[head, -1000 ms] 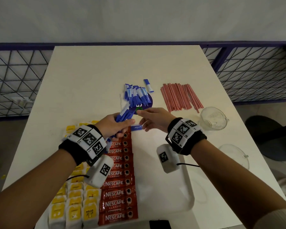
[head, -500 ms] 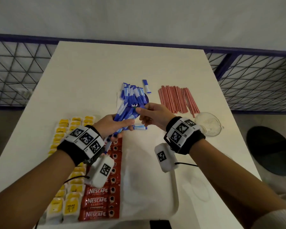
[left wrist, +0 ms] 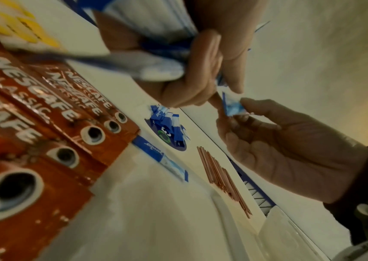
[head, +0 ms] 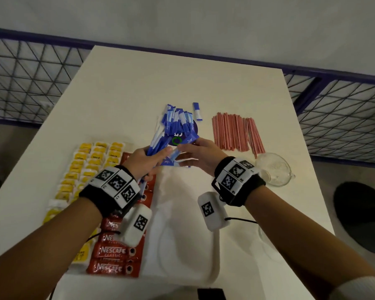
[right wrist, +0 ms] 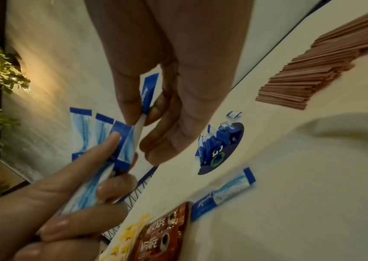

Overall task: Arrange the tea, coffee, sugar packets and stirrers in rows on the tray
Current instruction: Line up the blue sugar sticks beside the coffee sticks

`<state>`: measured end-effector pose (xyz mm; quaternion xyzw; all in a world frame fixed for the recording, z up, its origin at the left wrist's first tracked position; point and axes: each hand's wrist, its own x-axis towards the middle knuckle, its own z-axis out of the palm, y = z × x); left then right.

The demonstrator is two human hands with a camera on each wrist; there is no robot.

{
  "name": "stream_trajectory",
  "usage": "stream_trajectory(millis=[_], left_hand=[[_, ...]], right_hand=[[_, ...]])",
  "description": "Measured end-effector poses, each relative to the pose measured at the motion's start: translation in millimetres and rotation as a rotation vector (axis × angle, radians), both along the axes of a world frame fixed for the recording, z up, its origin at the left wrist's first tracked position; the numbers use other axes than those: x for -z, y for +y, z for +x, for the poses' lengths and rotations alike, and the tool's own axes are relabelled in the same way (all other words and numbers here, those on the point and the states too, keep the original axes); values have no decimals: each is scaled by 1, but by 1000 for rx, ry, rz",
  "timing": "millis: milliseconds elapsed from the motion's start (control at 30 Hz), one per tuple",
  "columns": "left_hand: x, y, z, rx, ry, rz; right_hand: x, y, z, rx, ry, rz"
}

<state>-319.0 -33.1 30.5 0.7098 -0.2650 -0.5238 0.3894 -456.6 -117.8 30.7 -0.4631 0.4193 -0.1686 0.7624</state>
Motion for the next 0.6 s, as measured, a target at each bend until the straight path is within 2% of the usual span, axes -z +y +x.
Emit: stream_trajectory(millis=[133, 233, 300, 600], left_hand=[[-3, 7, 8, -56, -10, -24], [-6, 6, 9, -46, 0, -39], [-6, 5, 10, -23, -5, -34], [2, 3, 23, 72, -48, 24]], right_hand=[[0, -2, 1, -143, 83, -29], [1, 0, 4, -317, 215, -191], [1, 2, 4, -364, 233, -226], [-1, 1, -14, -219, 204, -100]])
